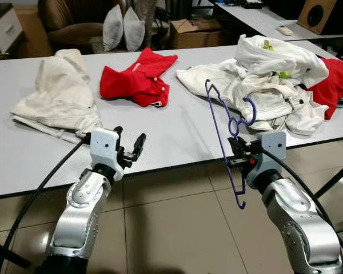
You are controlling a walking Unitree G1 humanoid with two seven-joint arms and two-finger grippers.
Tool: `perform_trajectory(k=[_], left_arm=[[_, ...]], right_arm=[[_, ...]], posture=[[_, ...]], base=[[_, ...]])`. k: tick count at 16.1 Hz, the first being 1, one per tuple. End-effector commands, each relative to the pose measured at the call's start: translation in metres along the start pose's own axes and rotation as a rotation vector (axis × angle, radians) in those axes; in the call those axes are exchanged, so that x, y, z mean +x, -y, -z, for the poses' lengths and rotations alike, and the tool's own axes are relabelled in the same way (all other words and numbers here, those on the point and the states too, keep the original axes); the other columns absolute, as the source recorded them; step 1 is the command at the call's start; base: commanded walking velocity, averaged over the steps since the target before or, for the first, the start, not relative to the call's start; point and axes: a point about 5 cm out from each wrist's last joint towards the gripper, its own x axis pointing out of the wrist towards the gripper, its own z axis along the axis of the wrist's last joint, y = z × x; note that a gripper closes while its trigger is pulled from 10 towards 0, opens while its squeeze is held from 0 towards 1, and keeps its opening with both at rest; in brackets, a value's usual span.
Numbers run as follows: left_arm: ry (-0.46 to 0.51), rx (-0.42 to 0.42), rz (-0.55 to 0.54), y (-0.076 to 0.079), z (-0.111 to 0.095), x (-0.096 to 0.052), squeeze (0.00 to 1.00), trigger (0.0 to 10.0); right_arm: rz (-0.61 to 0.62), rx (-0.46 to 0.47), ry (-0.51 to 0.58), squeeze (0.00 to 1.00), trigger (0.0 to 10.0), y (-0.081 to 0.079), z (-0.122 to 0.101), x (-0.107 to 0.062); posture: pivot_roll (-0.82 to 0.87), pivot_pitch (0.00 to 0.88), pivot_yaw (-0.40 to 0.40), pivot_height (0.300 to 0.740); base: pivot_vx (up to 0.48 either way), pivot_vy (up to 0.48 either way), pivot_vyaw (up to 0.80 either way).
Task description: Hang hanger
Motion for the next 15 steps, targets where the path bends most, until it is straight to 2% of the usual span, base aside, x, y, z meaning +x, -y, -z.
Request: perform_trajectory(k=[1,4,10,12,15], left_arm=[[0.017,0.018,0.001,0.0,-0.0046,0.0052,1.0,10.0],[0.02,0.024,-0.014,-0.0008,-0.0044,0.0084,1.0,10.0],[0.019,0.037,-0.047,-0.0041,-0.0027,0.0102,1.0,10.0],[0.018,0.046,-0.052,-0.0057,-0.002,0.0098,1.0,10.0],[0.019,0.042,-0.046,-0.0052,-0.0019,0.0098,1.0,10.0]], right_arm=[[-0.011,0.022,0.017,0.0,10.0,-0.001,-0.0055,-0.0006],[-0.008,0.016,0.021,0.0,10.0,-0.001,-0.0066,-0.0008],[-0.034,-0.022,0.058,0.0,10.0,-0.0003,-0.0122,0.0008],[-0.049,-0.09,0.07,0.0,10.0,-0.0042,-0.0122,0.0028],[-0.057,-0.058,0.068,0.0,10.0,-0.0061,-0.0114,0.0025]], posture=[[-0.14,0.0,0.004,0.74],[-0.15,0.0,0.009,0.74],[-0.14,0.0,-0.001,0.74],[-0.14,0.0,-0.005,0.74],[-0.13,0.0,-0.002,0.74]], base=[[0.0,0.0,0.0],[0.0,0.0,-0.29],[0.0,0.0,0.0],[0.0,0.0,0.0],[0.322,0.0,0.0]])
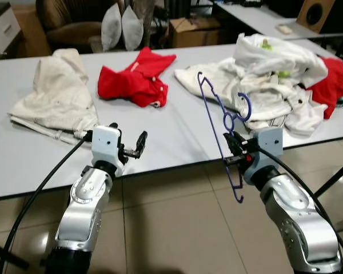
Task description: Hang hanger
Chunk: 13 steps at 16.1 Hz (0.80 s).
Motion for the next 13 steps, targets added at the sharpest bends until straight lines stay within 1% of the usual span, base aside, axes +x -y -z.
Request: perform_trajectory(k=[1,2,8,13], left_arm=[[0.014,0.012,-0.002,-0.0021,-0.0041,0.0025,1.0,10.0],[0.014,0.013,0.004,-0.0018,-0.0045,0.003,1.0,10.0],[0.017,0.023,0.015,-0.0004,-0.0054,0.0051,1.0,10.0],[0.018,0.026,-0.01,-0.0029,-0.0051,0.005,1.0,10.0]], right_arm=[[0.007,-0.006,0.012,0.0,10.0,0.0017,-0.0031,-0.0003],[0.016,-0.007,0.017,0.0,10.0,0.0035,-0.003,-0.0006],[0.02,-0.019,0.027,0.0,10.0,0.0035,-0.0028,-0.0005],[-0.021,-0.053,0.033,0.0,10.0,-0.0003,-0.0036,0.0017]], posture=[[-0.14,0.0,0.001,0.74],[-0.14,0.0,0.004,0.74],[-0.14,0.0,0.006,0.74],[-0.13,0.0,-0.003,0.74]], base=[[0.337,0.0,-0.78],[0.352,0.0,-0.78],[0.352,0.0,0.0],[0.353,0.0,0.0]])
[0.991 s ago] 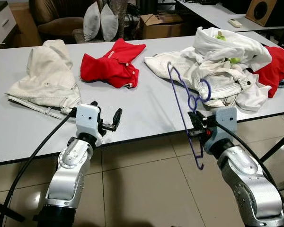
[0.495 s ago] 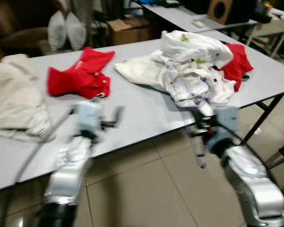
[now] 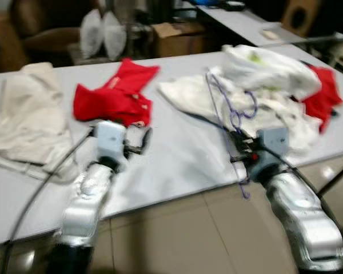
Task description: Hang hanger
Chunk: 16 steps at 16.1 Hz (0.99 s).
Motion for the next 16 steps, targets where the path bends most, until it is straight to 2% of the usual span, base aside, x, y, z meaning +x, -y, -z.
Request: perform_trajectory(k=[1,10,14,15,16], left_arm=[[0.023,-0.002,0.019,0.009,-0.005,0.004,1.0,10.0],[0.021,0.009,0.023,0.009,-0.003,0.006,1.0,10.0],[-0.002,0.057,0.06,0.0,-0.004,0.016,1.0,10.0],[-0.016,0.102,0.081,-0.004,-0.004,0.02,0.89,10.0],[-0.03,0.148,0.092,-0.009,-0.004,0.023,0.67,10.0]], right_arm=[[0.024,-0.023,0.0,0.0,10.0,0.009,0.0,-0.003],[-0.01,-0.029,0.021,0.0,10.0,0.007,-0.002,-0.005],[-0.12,-0.031,0.042,0.0,10.0,0.009,-0.013,-0.014],[-0.125,-0.031,0.042,0.0,10.0,0.01,-0.013,-0.016],[-0.125,-0.027,0.039,0.0,10.0,0.01,-0.013,-0.017]], posture=[[-0.13,0.0,-0.004,0.74],[-0.14,0.0,0.006,0.74],[-0.16,0.0,0.028,0.74],[-0.16,0.0,0.031,0.74],[-0.17,0.0,0.039,0.74]], base=[[0.352,0.0,0.0],[0.352,0.0,0.0],[0.25,0.0,0.0],[0.0,0.0,0.0],[0.0,0.0,0.0]])
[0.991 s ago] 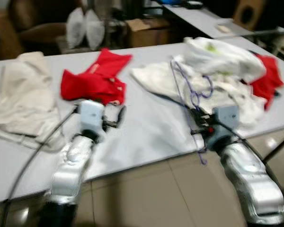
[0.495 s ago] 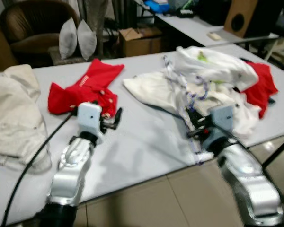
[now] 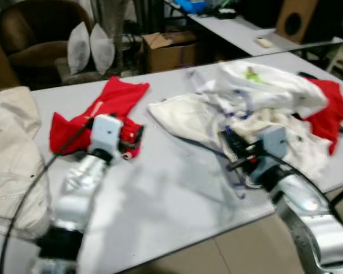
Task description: Hang hanger
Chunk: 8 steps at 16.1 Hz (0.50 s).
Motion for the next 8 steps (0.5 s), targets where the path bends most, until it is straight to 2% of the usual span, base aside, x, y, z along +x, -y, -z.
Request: perform_trajectory(k=[1,2,4,5,7,8], left_arm=[[-0.007,0.037,0.025,-0.001,-0.004,0.007,0.0,10.0],[-0.025,0.048,0.008,-0.009,-0.005,0.018,0.0,10.0],[-0.044,0.048,0.019,-0.009,-0.003,0.025,0.0,10.0],[-0.107,0.056,0.042,-0.007,0.004,0.035,0.0,10.0],[-0.172,0.098,0.043,-0.008,0.01,0.045,0.0,10.0],[-0.197,0.094,0.035,-0.011,0.011,0.049,0.0,10.0]], right_arm=[[0.013,-0.001,-0.01,0.0,10.0,0.003,0.0,-0.005],[0.023,-0.007,-0.015,0.0,10.0,0.004,0.001,-0.009],[0.044,-0.007,-0.02,0.0,10.0,0.006,0.002,-0.014],[0.105,0.0,-0.029,0.0,10.0,0.012,0.002,-0.018],[0.132,0.017,-0.017,0.0,10.0,0.015,-0.002,-0.021],[0.136,0.013,-0.025,0.0,10.0,0.015,-0.001,-0.023]], posture=[[-0.18,0.0,0.053,0.74],[-0.21,0.0,0.081,0.74],[-0.24,0.0,0.096,0.74],[-0.27,0.0,0.1,0.74],[-0.3,0.0,0.109,0.74],[-0.31,0.0,0.113,0.74]], base=[[0.0,0.0,0.0],[0.0,0.0,0.0],[0.0,0.0,0.0],[0.0,0.0,0.0],[0.0,0.0,0.0],[0.0,0.0,0.0]])
